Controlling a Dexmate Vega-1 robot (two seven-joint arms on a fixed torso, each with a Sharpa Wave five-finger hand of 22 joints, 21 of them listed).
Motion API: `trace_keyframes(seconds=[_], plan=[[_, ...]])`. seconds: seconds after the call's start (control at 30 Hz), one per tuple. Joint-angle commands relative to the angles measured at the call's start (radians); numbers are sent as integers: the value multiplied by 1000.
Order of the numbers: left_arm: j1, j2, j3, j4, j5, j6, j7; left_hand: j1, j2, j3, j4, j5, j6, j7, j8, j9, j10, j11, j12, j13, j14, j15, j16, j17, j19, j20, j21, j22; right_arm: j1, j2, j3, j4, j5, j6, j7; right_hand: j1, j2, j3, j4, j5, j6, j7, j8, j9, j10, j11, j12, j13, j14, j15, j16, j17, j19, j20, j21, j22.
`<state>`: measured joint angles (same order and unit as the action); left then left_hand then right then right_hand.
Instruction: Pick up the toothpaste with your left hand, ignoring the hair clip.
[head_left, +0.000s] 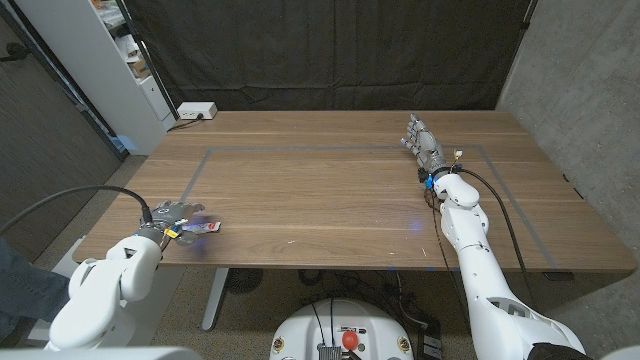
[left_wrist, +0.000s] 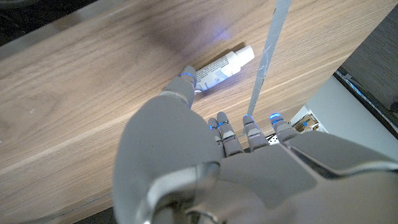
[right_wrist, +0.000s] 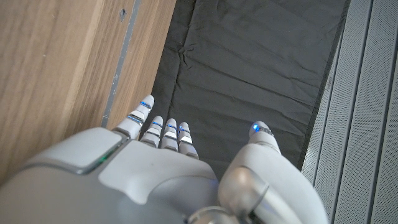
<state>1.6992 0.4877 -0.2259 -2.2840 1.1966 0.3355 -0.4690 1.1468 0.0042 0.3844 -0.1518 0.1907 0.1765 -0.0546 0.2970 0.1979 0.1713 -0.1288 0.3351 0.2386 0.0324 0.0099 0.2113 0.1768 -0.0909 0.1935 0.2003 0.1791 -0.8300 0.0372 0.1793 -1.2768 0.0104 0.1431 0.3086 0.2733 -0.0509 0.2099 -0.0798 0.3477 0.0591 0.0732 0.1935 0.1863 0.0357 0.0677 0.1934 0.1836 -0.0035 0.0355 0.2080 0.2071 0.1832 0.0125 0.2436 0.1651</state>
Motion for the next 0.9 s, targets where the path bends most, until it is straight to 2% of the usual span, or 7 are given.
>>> trace_keyframes(seconds=[0.03,0.23,0.57,0.9], plan=[[-20,23,40,22,-10,32,6,-1,5,-7,1,0,19,-5,10,4,17,2,7,3,14,-1,10,2,7,7,5,2,4,2,5,13,0,6,0,2,2,-3,-2,6,1,1,3,2,4,4,1,4,6,0,3,2,9,-4,-5,5],[-29,37,54,28,-16,44,3,-1,8,-12,1,-1,66,-17,20,5,54,-2,17,6,43,-15,14,2,16,9,6,2,8,2,9,23,1,9,1,2,3,-4,-1,6,2,1,4,2,4,4,1,4,6,1,3,3,10,-4,-7,5],[-30,64,74,26,-1,71,-15,0,10,-15,0,-2,86,-24,22,5,74,-7,21,8,62,-20,17,2,22,7,7,2,10,2,16,40,3,12,2,2,3,-5,-2,6,1,1,3,2,4,3,1,4,6,2,3,3,12,-3,-11,5],[-30,68,97,27,21,101,-6,0,13,-18,1,-3,115,-36,28,6,101,-11,27,11,80,-26,19,2,27,6,7,2,13,-1,22,50,3,12,7,2,4,-6,-2,7,1,1,3,2,4,3,1,4,6,1,3,3,14,-3,-15,5]])
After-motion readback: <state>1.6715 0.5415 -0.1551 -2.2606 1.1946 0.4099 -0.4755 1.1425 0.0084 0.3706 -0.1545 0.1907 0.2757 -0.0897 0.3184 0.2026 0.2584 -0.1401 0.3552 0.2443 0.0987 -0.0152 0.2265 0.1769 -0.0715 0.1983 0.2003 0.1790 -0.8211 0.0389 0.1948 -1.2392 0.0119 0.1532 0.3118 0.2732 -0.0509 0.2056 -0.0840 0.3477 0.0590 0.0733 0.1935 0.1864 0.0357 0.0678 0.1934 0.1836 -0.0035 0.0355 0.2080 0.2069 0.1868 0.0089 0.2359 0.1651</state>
